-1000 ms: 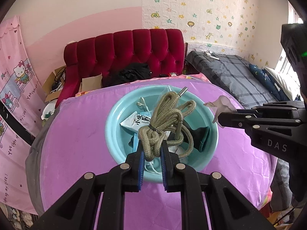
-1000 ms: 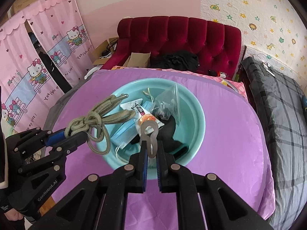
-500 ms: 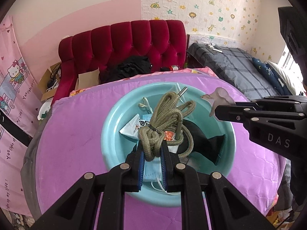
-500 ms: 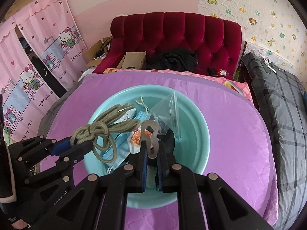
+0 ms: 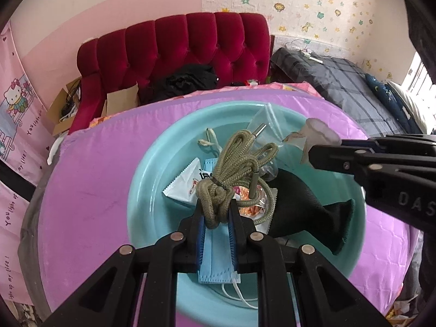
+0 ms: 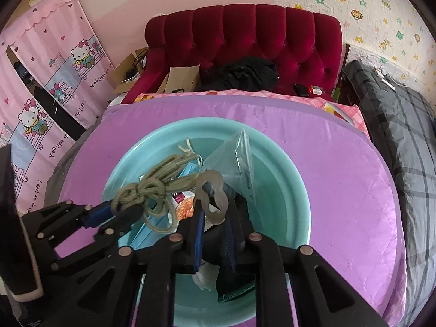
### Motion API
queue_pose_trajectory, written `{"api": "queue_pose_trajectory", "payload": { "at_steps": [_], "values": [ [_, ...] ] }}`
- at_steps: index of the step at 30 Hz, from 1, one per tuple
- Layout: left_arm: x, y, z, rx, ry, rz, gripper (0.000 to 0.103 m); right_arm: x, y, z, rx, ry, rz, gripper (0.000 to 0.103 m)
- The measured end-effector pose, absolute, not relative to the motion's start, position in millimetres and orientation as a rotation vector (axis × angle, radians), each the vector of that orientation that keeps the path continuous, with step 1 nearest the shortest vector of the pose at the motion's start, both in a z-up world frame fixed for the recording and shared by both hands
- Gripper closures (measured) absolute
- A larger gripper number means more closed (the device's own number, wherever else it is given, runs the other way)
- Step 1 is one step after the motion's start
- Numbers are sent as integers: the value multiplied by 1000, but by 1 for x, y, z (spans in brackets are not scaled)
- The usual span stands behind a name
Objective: Organize soft objects
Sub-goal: 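Open both tools to drop the cord and clip into the basin, then withdraw both tools from the basin back over the table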
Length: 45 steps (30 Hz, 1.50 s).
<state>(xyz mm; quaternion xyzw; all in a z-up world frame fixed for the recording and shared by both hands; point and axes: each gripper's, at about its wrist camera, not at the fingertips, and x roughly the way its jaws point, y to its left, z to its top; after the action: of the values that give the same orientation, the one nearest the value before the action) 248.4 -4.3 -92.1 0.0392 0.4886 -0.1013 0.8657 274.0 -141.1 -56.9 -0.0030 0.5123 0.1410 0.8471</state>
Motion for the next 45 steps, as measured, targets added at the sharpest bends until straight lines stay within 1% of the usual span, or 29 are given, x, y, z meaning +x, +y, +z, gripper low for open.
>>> {"api": "queue_pose_trajectory", "payload": {
  "at_steps": [5,7,8,9,10,11,12,13,14,15,17,27,34,40,45],
  "values": [
    [250,-6,-93,82,1019,-211,87,279,-143,-56,7,1072,291,85],
    [251,-5,-93,81,1020,-204,85,280,-144,-56,14,1070,299,78],
    [251,-5,-93,84,1020,-195,84,280,-144,-55,13,1066,298,67],
    [252,-5,-93,84,1020,-189,82,280,-145,-53,13,1060,295,53],
    [252,-4,-93,84,1018,-171,72,280,-145,-52,17,1054,294,49],
    [253,-4,-94,81,1019,-167,61,280,-146,-51,21,1048,293,47],
    [253,-3,-94,80,1019,-162,30,280,-146,-49,17,1044,285,44],
    [252,-3,-95,81,1014,-154,4,280,-147,-48,10,1039,274,39],
    [251,-3,-94,81,1001,-149,0,279,-148,-47,5,1030,261,24],
    [250,-3,-92,87,983,-143,0,280,-150,-46,8,1024,258,11],
    [249,-4,-92,101,974,-128,0,280,-152,-45,14,1014,245,0],
    [243,-6,-92,122,1009,-108,0,273,-158,-41,-9,1002,203,0],
    [227,-9,-82,133,1011,-93,0,257,-162,-31,-14,999,203,0],
    [206,-5,-63,87,981,-80,0,235,-163,-17,-28,982,211,0],
    [185,-5,-50,110,955,-51,0,214,-162,-6,-46,967,220,0]
  ]
}}
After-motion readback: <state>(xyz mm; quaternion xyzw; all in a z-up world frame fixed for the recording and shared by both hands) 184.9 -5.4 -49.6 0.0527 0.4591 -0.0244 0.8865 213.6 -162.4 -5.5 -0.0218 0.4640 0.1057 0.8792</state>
